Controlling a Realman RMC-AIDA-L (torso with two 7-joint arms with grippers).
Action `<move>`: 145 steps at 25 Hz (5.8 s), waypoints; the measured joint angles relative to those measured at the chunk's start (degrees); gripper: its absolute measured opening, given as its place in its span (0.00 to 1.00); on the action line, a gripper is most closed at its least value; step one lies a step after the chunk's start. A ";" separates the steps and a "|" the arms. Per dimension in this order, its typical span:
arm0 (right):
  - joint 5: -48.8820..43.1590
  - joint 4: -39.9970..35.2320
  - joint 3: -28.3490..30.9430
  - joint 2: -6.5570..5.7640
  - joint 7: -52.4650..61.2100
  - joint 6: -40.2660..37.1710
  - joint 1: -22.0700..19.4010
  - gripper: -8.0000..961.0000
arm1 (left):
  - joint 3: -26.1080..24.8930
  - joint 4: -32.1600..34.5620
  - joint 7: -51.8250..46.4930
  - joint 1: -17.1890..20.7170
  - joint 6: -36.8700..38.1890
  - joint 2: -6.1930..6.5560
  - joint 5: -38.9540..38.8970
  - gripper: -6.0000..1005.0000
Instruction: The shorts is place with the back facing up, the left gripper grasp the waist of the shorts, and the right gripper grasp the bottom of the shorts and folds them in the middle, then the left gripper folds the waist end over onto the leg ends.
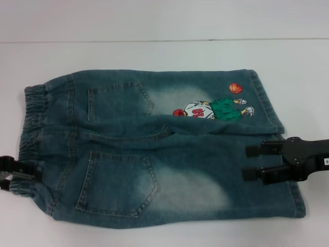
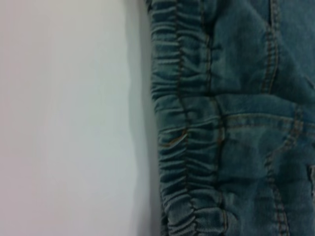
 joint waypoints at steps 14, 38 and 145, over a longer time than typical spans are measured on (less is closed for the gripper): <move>0.05 0.00 0.44 0.00 -0.24 0.18 -0.15 0.98 | -0.10 0.25 2.41 0.31 0.11 0.03 -2.87 0.68; 0.29 -3.79 2.45 -2.15 9.73 -2.34 1.03 0.98 | -0.26 0.91 3.86 0.66 -1.83 -0.96 -3.67 0.05; 2.21 1.62 12.51 4.75 -4.01 33.98 3.06 0.03 | -12.45 -5.77 6.64 1.66 -24.57 -3.62 -23.81 0.05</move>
